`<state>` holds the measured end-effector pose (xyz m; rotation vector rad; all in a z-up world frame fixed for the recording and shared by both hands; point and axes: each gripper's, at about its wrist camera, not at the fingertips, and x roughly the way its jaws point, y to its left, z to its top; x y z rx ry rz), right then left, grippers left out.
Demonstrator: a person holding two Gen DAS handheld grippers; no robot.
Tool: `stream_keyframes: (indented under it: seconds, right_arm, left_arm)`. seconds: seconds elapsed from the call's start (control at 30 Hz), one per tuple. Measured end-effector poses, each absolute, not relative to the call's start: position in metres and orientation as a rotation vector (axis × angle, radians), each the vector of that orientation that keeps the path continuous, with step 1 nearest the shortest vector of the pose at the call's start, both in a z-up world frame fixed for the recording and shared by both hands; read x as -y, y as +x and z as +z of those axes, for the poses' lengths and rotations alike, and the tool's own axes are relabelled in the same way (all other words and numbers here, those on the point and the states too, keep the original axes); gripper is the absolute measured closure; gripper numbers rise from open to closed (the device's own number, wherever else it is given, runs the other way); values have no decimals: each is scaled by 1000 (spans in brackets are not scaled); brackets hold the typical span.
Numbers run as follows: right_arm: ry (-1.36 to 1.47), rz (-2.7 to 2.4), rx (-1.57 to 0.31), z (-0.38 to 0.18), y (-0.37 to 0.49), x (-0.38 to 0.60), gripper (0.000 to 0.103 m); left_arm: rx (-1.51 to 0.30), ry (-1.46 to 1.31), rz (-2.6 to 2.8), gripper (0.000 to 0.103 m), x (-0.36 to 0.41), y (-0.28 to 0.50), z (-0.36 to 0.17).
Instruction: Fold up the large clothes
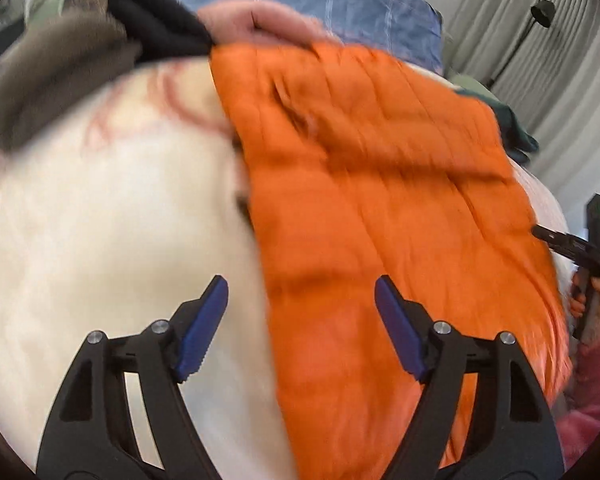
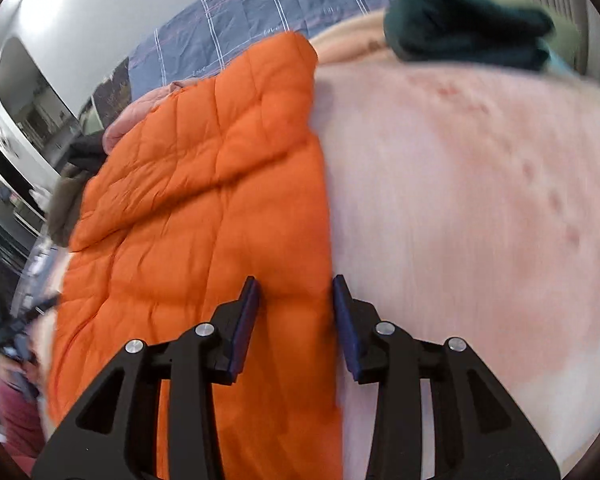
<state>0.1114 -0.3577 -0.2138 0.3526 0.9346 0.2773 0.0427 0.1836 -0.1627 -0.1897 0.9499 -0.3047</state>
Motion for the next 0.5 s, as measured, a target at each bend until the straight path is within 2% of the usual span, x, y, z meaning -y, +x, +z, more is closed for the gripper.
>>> stream_keyframes:
  seconds: [0.5]
  right_arm:
    - [511,358,-909,-219,8,376,64]
  left_arm:
    - [-949,-269,-451,28,-170,-32,-181]
